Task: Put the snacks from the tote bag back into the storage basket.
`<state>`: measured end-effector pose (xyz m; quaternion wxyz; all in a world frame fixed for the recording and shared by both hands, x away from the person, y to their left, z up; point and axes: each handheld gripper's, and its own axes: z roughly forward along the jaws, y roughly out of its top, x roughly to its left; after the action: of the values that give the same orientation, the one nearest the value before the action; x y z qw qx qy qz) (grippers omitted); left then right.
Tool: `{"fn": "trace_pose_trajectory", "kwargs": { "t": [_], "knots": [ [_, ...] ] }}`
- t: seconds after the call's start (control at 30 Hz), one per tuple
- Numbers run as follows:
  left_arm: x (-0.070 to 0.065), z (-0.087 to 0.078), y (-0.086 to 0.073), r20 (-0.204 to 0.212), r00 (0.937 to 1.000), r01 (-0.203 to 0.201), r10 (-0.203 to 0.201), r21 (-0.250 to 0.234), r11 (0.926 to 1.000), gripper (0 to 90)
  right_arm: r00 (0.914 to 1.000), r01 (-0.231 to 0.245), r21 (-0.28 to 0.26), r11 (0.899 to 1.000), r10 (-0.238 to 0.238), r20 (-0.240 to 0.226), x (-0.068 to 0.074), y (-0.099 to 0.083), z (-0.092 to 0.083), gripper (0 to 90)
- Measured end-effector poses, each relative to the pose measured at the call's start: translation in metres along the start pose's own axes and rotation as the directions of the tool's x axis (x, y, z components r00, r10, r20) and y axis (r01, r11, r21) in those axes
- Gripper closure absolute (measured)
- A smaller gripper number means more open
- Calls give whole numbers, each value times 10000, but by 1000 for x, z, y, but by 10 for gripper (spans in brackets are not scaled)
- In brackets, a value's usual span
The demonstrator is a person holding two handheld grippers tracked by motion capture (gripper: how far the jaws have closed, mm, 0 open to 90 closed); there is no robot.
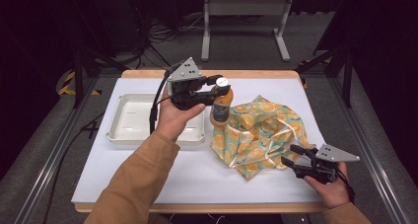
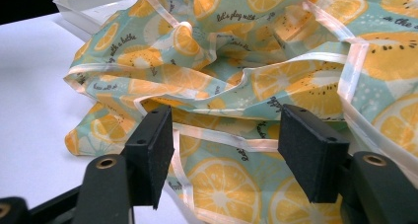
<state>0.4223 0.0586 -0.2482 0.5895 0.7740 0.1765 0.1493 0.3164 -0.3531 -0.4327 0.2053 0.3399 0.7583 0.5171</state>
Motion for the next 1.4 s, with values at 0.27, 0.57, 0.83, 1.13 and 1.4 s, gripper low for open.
{"fn": "trace_pose_trajectory", "kwargs": {
  "t": [0.27, 0.57, 0.83, 1.13, 1.4],
  "knots": [
    [9, -17, -6, -262, 9996, 109, -110, -53, 9999, 582, 10000, -31, -27, 10000, 31, -64, 0, -1, 1, 392],
    [16, -32, -12, -456, 9988, 178, -175, 50, 9998, 582, 9998, 15, -148, 9999, -18, -207, 0, -2, 3, 392],
    [23, -42, -21, -629, 9978, 228, -216, 185, 9996, 583, 9991, -121, -476, 9988, 101, -413, 0, -3, 4, 415],
    [30, -50, -34, -849, 9957, 395, -360, 393, 9984, 583, 9979, -284, -472, 9985, 255, -601, 1, -3, 5, 395],
    [39, -54, -50, -1013, 9935, 584, -522, 585, 9966, 583, 9970, -224, -383, 9990, 195, -754, 3, -4, 6, 388]
  ]
}}
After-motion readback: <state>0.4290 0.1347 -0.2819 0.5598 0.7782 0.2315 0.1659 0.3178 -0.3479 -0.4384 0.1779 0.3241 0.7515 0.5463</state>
